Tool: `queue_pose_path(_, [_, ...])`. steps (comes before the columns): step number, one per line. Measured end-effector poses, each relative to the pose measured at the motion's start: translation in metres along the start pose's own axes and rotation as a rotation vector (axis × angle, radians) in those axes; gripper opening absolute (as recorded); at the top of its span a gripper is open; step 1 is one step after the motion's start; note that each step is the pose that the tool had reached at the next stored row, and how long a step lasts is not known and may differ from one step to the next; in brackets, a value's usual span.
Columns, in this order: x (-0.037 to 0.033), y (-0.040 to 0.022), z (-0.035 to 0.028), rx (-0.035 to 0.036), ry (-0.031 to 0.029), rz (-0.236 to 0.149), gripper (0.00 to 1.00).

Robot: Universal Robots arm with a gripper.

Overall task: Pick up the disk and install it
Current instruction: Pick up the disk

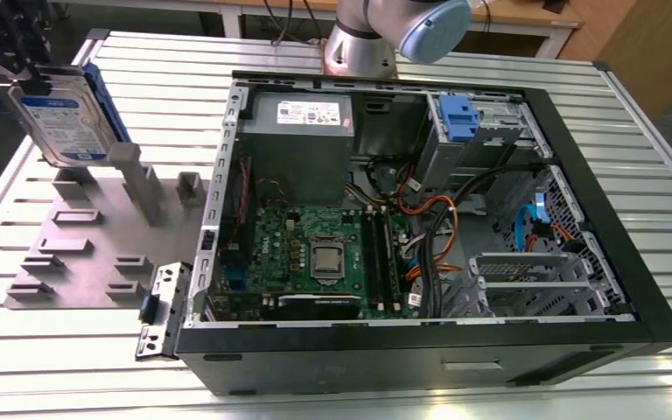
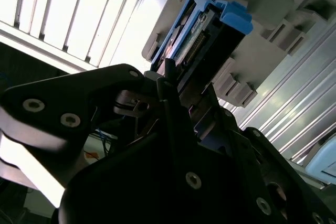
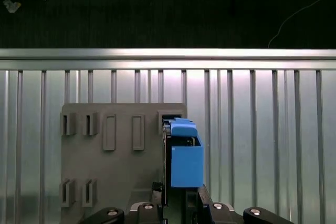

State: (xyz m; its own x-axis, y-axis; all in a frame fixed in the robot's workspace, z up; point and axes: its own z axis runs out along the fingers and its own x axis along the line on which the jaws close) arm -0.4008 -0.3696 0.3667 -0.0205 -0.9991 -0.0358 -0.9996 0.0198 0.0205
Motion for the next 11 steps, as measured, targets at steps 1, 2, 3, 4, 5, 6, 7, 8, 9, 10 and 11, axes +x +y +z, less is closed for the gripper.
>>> queue_pose_path(1, [0.0,0.0,0.0,0.0,0.0,0.0,0.35])
queue_pose_path(2, [0.0,0.0,-0.0002,-0.0002,0.0001,0.0,0.35])
queue_pose_path(3, [0.0,0.0,-0.0003,-0.0003,0.0002,0.0,0.35])
queue_pose_path(4, [0.0,0.0,-0.0003,-0.0003,0.0002,0.0,0.35])
queue_pose_path(5, [0.0,0.0,-0.0008,-0.0004,0.0002,0.0,0.35])
queue_pose_path(6, [-0.0001,0.0,-0.002,-0.0009,0.0005,0.0,0.35])
queue_pose_path(7, [-0.0002,0.0,-0.0035,-0.0005,0.0003,0.0,0.35])
queue_pose_path(8, [-0.0002,0.0001,-0.0058,-0.0003,0.0002,0.0,0.35])
queue_pose_path(9, [-0.0003,0.0002,-0.0085,-0.0004,0.0002,0.0,0.35])
queue_pose_path(10, [-0.0004,0.0002,-0.0114,-0.0003,0.0002,0.0,0.35])
queue_pose_path(11, [-0.0005,0.0003,-0.0142,-0.0003,0.0002,0.0,0.35])
